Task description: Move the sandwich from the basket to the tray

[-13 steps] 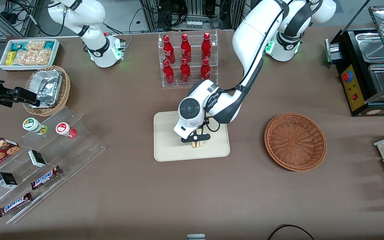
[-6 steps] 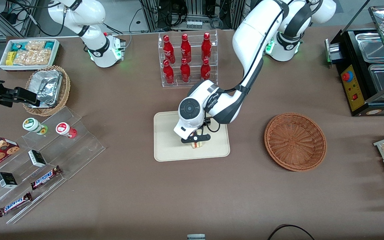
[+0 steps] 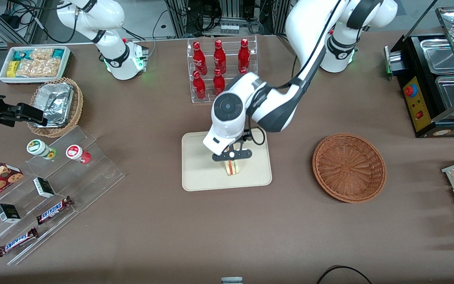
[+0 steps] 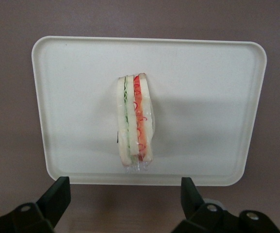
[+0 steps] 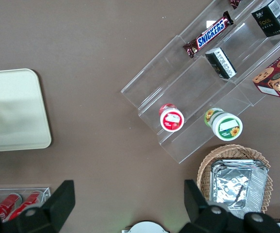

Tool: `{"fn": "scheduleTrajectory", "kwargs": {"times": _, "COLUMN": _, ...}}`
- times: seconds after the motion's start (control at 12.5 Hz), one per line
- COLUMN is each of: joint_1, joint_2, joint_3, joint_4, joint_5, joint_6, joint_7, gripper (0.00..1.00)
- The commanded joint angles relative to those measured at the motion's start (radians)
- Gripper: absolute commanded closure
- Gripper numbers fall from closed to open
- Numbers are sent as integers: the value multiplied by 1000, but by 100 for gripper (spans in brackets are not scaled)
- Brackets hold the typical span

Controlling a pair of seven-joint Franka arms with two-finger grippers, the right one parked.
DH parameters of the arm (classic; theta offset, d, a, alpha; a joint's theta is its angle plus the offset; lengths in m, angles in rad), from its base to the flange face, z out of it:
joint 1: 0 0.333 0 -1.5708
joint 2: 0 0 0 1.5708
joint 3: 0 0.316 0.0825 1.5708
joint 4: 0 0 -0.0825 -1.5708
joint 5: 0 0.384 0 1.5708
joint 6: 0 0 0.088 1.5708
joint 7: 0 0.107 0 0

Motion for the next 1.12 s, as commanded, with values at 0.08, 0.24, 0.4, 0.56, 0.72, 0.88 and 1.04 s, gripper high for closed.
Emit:
{"fn": "scheduleTrajectory", "kwargs": {"times": 0.08, "joint_1": 56, "joint_2": -114, "joint_3": 5, "joint_4": -32, "joint_5": 11, "joint_6": -125, "joint_7": 201, "gripper": 0}}
{"fn": "scheduleTrajectory", "kwargs": {"times": 0.24, "joint_1": 123, "joint_2": -154, "joint_3": 5, "joint_4": -55, "joint_5": 8, "joint_6": -201, "joint_7": 272, "gripper": 0}}
{"fn": "scheduleTrajectory", "kwargs": {"times": 0.4, "joint_1": 203, "joint_2": -190, "joint_3": 6, "joint_4": -89, "joint_5": 16, "joint_6": -228, "joint_7": 379, "gripper": 0}}
{"fn": "scheduleTrajectory", "kwargs": {"times": 0.56, "joint_1": 292, "joint_2": -213, "joint_3": 6, "joint_4": -91, "joint_5": 17, "joint_6": -244, "joint_7": 447, "gripper": 0}}
{"fn": "scheduleTrajectory", "kwargs": {"times": 0.72, "joint_1": 367, "joint_2": -231, "joint_3": 6, "joint_4": -92, "joint_5": 17, "joint_6": -271, "joint_7": 499, "gripper": 0}}
{"fn": "scheduleTrajectory", "kwargs": {"times": 0.88, "joint_1": 433, "joint_2": -276, "joint_3": 8, "joint_4": -134, "joint_5": 19, "joint_6": -283, "joint_7": 508, "gripper": 0}}
{"fn": "scheduleTrajectory", "kwargs": {"times": 1.04, "joint_1": 527, "joint_2": -345, "joint_3": 8, "joint_4": -206, "joint_5": 20, "joint_6": -284, "joint_7": 579, "gripper": 0}}
